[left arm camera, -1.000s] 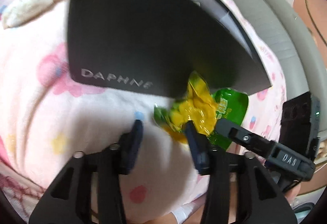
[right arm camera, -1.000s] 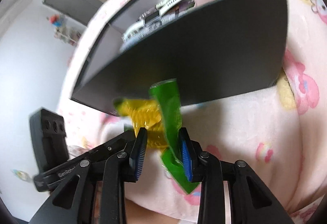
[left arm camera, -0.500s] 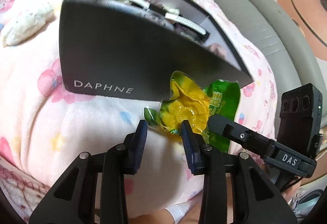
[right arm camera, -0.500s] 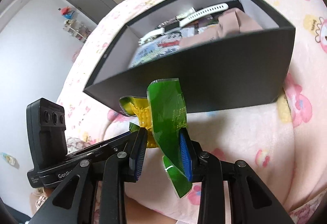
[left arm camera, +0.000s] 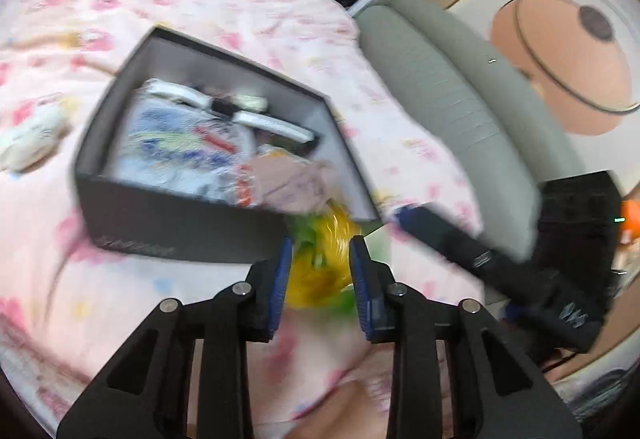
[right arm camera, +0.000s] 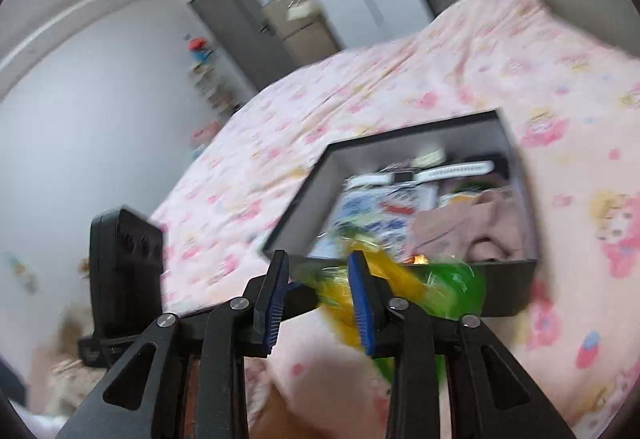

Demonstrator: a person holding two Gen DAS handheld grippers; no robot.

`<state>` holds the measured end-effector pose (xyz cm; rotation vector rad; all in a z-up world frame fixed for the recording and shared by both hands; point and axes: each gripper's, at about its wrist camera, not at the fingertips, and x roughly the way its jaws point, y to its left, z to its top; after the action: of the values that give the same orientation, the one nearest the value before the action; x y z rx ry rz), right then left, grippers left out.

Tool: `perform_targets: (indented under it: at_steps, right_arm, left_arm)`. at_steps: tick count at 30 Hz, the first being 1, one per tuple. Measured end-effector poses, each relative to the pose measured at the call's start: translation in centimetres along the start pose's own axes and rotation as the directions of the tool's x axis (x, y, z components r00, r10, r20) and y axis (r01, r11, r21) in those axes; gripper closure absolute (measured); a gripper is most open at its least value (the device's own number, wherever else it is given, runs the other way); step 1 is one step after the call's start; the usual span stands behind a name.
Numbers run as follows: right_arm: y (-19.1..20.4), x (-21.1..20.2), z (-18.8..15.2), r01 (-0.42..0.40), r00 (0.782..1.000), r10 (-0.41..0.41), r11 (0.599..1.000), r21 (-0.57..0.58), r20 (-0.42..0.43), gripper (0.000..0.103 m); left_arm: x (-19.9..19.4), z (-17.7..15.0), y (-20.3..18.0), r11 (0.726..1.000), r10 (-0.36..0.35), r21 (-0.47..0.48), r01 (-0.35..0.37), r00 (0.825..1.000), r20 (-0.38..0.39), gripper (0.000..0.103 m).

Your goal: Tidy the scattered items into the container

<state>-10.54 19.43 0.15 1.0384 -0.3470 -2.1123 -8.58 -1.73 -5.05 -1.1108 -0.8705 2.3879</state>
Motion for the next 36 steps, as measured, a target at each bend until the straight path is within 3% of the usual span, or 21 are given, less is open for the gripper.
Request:
perform_targets:
  at_steps: [3, 5, 10, 14, 18, 22, 26, 28, 29, 30, 32, 36]
  right_arm:
    - [-0.2, 0.7, 1.3, -0.015, 1.0, 0.015, 1.0, -0.015, -0.021, 0.079]
    - [-1.1, 1.1, 1.6, 0.026, 1.0, -0.026, 1.0, -0.001, -0.014, 0.079]
    - [-5.0, 0.8, -0.1, 0.027, 1.0, -0.026, 0.991, 0.132, -0.007, 0.079]
    - [-7.8, 1.6, -2.5, 0.105, 0.993, -0.087, 0.959, 0.263, -0.08, 0.077]
    - [-9.3, 3.5, -5.3, 0.177, 0.977, -0.121, 0.917, 0.358, -0.173, 0.067]
    - [-10.6, 3.9, -5.8, 0.237, 0.968, -0.177, 0.87, 0.432, -0.176, 0.057]
    - [-11.2, 4.3, -6.3, 0.218, 0.972, -0.147, 0.852, 0.476, -0.183, 0.057]
    - [-11.0, 4.3, -6.4, 0.229, 0.97, -0.159, 0.855, 0.465, -0.184, 0.057]
    - [-10.8, 4.3, -6.4, 0.231, 0.97, -0.164, 0.858, 0.459, -0.182, 0.057]
    - [-10.7, 4.4, -6.4, 0.235, 0.969, -0.168, 0.859, 0.454, -0.183, 0.057]
    - [-10.3, 4.6, -6.4, 0.247, 0.965, -0.18, 0.867, 0.433, -0.19, 0.057]
    - [-10.0, 5.1, -6.5, 0.239, 0.964, -0.164, 0.877, 0.417, -0.208, 0.057]
  left_arm:
    - [1.7, 1.8, -1.9, 0.99, 0.097, 0.098, -0.098, 0.995, 0.021, 0.076]
    - [2.0, 1.8, -2.0, 0.99, 0.107, 0.09, -0.106, 0.994, -0.006, 0.076]
    - [1.3, 0.4, 0.1, 0.988, 0.133, 0.087, -0.131, 0.991, -0.022, 0.075]
    - [1.3, -1.4, 3.7, 0.985, 0.171, 0.04, -0.168, 0.981, -0.095, 0.063]
    - [2.2, -3.7, 6.5, 0.991, 0.118, -0.036, -0.127, 0.974, -0.195, 0.058]
    - [4.7, -5.2, 5.8, 0.993, 0.119, 0.008, -0.121, 0.961, -0.249, 0.058]
    - [8.3, -6.4, 5.4, 0.997, 0.071, 0.007, -0.073, 0.936, -0.345, 0.052]
    - [9.1, -6.6, 5.2, 0.996, 0.089, 0.02, -0.087, 0.939, -0.331, 0.053]
    - [9.2, -6.6, 5.0, 0.994, 0.106, 0.036, -0.1, 0.943, -0.315, 0.066]
    - [9.4, -6.7, 4.8, 0.988, 0.152, 0.06, -0.14, 0.939, -0.309, 0.089]
    - [9.2, -6.7, 4.7, 0.986, 0.165, 0.06, -0.154, 0.936, -0.31, 0.091]
    - [5.8, -6.5, 2.8, 0.98, 0.188, 0.104, -0.168, 0.955, -0.23, 0.096]
